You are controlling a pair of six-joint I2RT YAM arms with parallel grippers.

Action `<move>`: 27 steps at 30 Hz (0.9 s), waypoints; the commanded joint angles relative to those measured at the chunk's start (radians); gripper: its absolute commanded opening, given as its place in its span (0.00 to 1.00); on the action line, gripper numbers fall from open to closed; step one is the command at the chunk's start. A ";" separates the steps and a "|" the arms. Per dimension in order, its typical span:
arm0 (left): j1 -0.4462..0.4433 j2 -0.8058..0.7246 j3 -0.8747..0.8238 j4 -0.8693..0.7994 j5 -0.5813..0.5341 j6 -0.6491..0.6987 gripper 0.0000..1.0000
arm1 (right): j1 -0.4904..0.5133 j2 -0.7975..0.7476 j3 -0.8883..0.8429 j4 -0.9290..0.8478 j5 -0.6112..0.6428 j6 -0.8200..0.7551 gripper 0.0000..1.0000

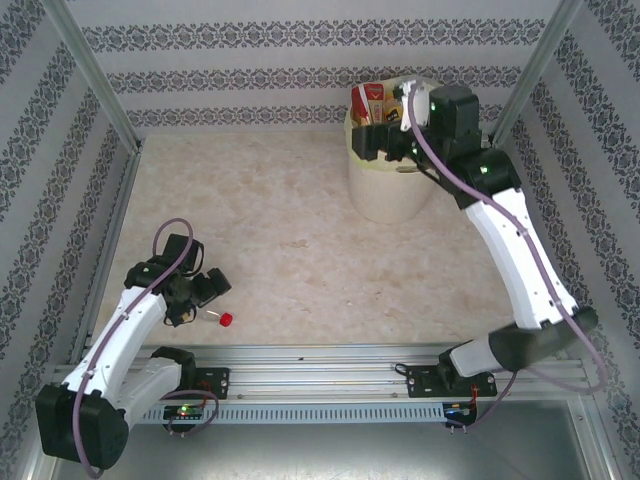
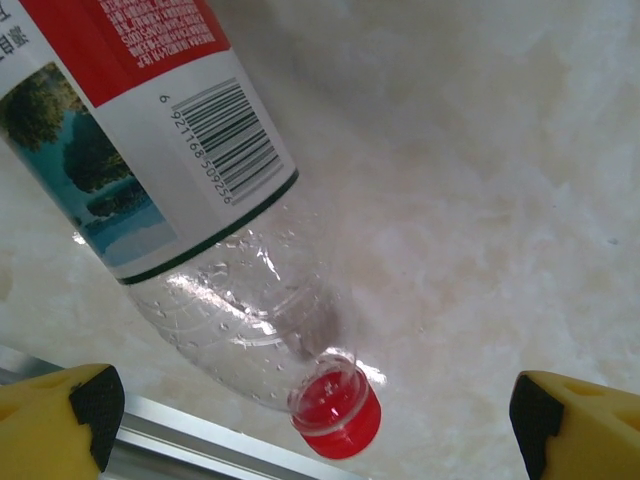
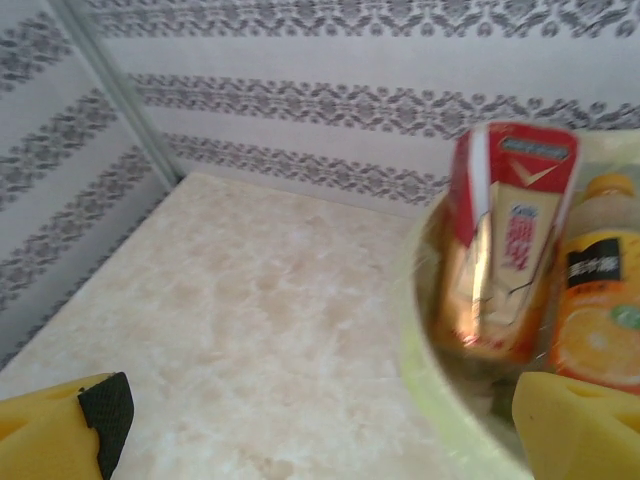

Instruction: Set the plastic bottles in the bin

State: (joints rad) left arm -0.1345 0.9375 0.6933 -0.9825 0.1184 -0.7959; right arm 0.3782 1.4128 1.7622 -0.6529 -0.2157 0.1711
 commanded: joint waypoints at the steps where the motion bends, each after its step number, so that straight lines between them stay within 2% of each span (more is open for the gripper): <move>1: 0.021 0.020 -0.028 0.054 -0.025 0.007 1.00 | 0.038 -0.079 -0.119 0.083 -0.040 0.056 0.98; 9: 0.029 0.090 -0.063 0.116 -0.023 0.015 1.00 | 0.128 -0.266 -0.421 0.207 -0.060 0.182 0.98; 17: 0.029 0.170 -0.092 0.186 0.005 0.023 0.93 | 0.207 -0.356 -0.619 0.246 -0.034 0.255 0.97; 21: 0.029 0.181 -0.101 0.206 0.024 0.028 0.86 | 0.221 -0.396 -0.714 0.278 -0.040 0.301 0.97; 27: 0.028 0.181 -0.107 0.243 0.089 0.061 0.66 | 0.227 -0.435 -0.859 0.371 -0.082 0.403 0.97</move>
State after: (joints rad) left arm -0.1158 1.1175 0.5964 -0.7795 0.1627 -0.7685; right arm 0.5938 0.9966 0.9539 -0.3645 -0.2623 0.4980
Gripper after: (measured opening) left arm 0.684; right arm 0.974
